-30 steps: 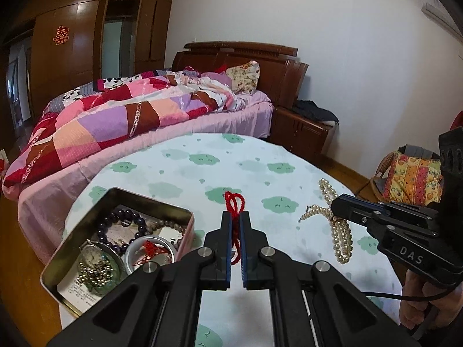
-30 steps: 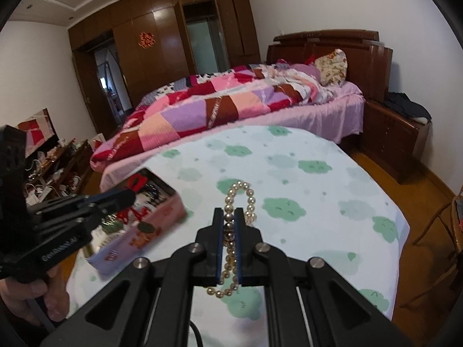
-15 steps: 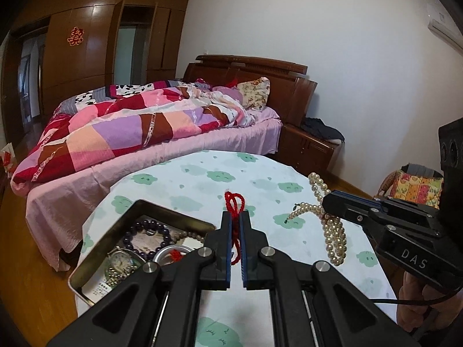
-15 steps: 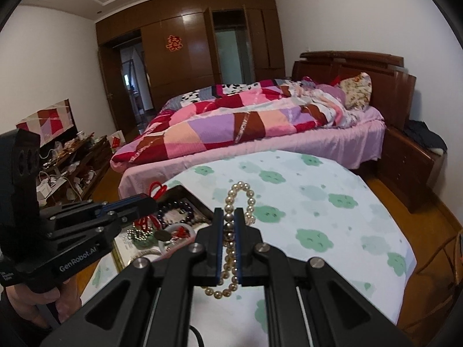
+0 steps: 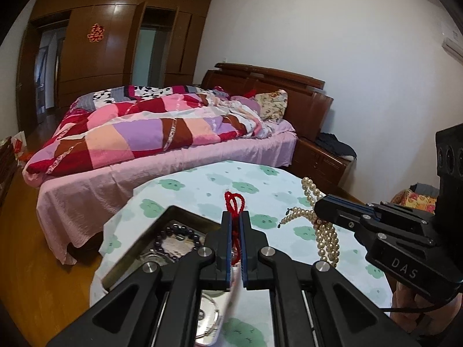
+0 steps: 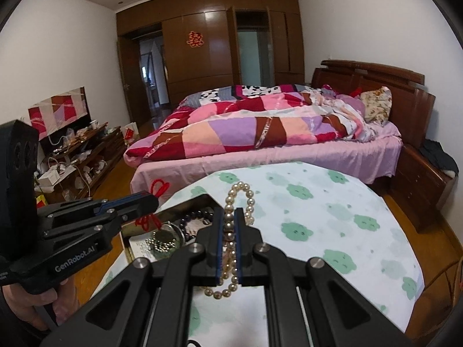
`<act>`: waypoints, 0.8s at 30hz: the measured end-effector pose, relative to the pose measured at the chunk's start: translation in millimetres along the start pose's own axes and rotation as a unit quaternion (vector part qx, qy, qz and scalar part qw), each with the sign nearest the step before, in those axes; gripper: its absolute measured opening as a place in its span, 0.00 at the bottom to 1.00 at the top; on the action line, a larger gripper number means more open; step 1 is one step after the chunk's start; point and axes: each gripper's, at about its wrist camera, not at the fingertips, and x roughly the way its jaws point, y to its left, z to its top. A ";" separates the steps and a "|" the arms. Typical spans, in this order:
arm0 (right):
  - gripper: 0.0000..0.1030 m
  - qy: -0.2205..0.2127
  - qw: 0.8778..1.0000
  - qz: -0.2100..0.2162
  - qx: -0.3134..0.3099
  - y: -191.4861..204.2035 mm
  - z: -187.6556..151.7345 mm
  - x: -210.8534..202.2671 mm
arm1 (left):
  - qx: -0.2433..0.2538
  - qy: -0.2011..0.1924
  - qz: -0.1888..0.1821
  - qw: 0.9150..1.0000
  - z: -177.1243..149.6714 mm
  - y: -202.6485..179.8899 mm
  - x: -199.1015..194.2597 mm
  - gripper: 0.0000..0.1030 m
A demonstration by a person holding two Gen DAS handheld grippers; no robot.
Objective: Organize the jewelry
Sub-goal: 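Carry the red cord and pearl necklace over the tin box with both tools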
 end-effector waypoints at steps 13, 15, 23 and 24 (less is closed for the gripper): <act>0.09 0.017 0.998 0.038 -0.048 48.0 3.9 42.5 | -0.020 0.007 0.052 0.998 -6.9 38.7 11.1 0.03; 0.09 0.029 0.997 0.042 -0.054 54.7 -1.6 55.7 | -0.027 0.015 0.056 0.998 -11.8 46.0 16.4 0.03; 0.09 0.081 0.994 0.050 -0.061 61.0 -29.6 92.3 | -0.047 0.056 0.065 0.995 -32.0 66.7 44.8 0.04; 0.09 0.087 0.993 0.051 -0.060 60.0 -32.8 95.3 | -0.046 0.060 0.065 0.995 -34.0 66.3 47.7 0.04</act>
